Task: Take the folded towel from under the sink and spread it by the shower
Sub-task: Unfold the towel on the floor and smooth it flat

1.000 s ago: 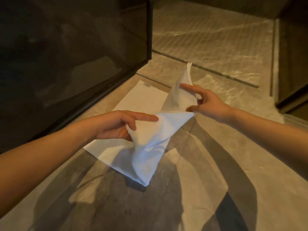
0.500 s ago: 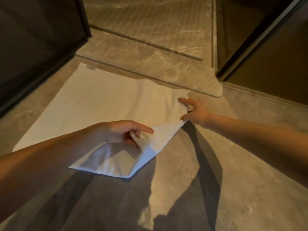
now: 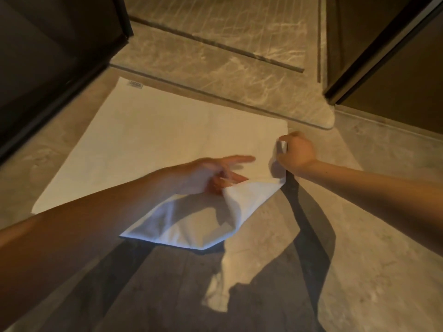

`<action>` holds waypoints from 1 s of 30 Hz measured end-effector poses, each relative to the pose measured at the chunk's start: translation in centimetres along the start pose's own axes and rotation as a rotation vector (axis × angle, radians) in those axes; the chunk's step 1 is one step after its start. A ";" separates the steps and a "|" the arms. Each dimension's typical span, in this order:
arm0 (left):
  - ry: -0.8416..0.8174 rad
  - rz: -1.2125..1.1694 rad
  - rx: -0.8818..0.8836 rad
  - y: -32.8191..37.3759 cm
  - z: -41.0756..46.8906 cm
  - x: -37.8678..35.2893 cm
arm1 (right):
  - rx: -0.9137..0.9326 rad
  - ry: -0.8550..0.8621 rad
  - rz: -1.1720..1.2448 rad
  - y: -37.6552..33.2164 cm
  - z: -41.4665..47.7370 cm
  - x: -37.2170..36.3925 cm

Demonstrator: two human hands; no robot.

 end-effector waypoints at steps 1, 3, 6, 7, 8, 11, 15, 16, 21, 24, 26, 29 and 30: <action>-0.006 -0.057 -0.014 0.4 -0.2 0.3 | 0.035 0.048 0.004 -1.0 0.1 0.3; 0.016 -0.072 -0.004 -0.4 0.1 0.1 | 0.121 0.070 0.052 -3.4 0.3 0.3; 0.046 0.106 0.027 -3.7 1.5 -2.6 | 0.210 0.049 0.015 -6.3 0.3 -1.0; 0.058 0.186 -0.001 -4.1 1.9 -3.3 | 0.216 0.040 -0.021 -6.9 0.2 -1.6; 0.085 0.255 -0.054 -4.0 2.3 -3.3 | 0.209 0.020 -0.050 -7.3 0.0 -2.4; 0.185 0.715 -0.285 -0.8 2.0 -1.5 | 0.132 -0.049 -0.040 -7.6 -0.3 -4.7; 0.289 1.571 -0.542 2.0 0.8 1.0 | 0.174 0.014 -0.050 -7.0 -0.5 -6.0; 0.365 1.607 -0.578 2.9 0.3 2.7 | 0.188 0.034 -0.060 -6.8 -0.5 -6.3; 0.702 1.789 -0.424 5.2 -2.8 13.4 | 0.219 0.089 -0.074 -6.4 0.1 -6.8; 0.784 1.745 -0.369 4.3 -3.3 14.7 | 0.295 0.093 -0.085 -6.9 1.2 -6.4; 0.878 1.716 -0.335 3.2 -4.0 14.1 | 0.377 0.077 -0.096 -7.6 2.2 -6.0; 1.032 1.587 -0.231 -0.3 -5.5 12.6 | 0.567 0.037 -0.177 -9.3 4.1 -5.2; 1.052 1.551 -0.171 -1.5 -5.7 11.9 | 0.636 0.021 -0.218 -10.0 4.7 -4.9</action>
Point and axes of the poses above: each hand's wrist, its own z-axis towards the middle knuckle, its own x-axis out of the back of the hand, y = z × x, the point moved 9 cm from there along z, towards the middle knuckle, and after that the axes turned 10 degrees about -z, right-handed, at the moved point
